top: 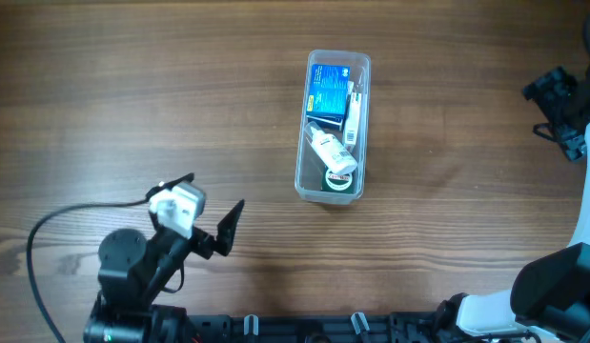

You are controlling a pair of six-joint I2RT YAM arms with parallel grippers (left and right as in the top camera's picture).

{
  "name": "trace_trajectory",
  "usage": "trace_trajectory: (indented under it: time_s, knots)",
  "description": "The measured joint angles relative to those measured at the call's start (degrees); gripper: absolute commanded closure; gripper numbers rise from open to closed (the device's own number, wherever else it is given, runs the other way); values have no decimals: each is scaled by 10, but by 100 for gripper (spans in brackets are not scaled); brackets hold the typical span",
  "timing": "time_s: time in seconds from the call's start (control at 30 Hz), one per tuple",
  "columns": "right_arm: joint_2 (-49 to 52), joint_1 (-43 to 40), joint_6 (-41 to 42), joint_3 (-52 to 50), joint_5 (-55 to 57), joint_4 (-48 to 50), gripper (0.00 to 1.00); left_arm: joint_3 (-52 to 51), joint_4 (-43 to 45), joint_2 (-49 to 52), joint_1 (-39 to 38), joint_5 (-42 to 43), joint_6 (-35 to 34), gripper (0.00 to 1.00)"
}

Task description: Pack container

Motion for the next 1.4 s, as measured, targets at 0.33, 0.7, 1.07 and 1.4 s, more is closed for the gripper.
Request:
trace_trajectory:
  time_s: [0.33, 0.7, 1.07, 1.4]
  knots:
    - [0, 0, 0, 0, 0, 0, 0, -123, 188, -97, 63, 30, 4, 0]
    - [0, 0, 0, 0, 0, 0, 0, -197, 225, -180, 87, 33, 4, 0]
    - [0, 0, 0, 0, 0, 0, 0, -225, 191, -180, 87, -94, -140, 0]
    - [0, 0, 0, 0, 0, 0, 0, -225, 188, -180, 87, -137, -192, 0]
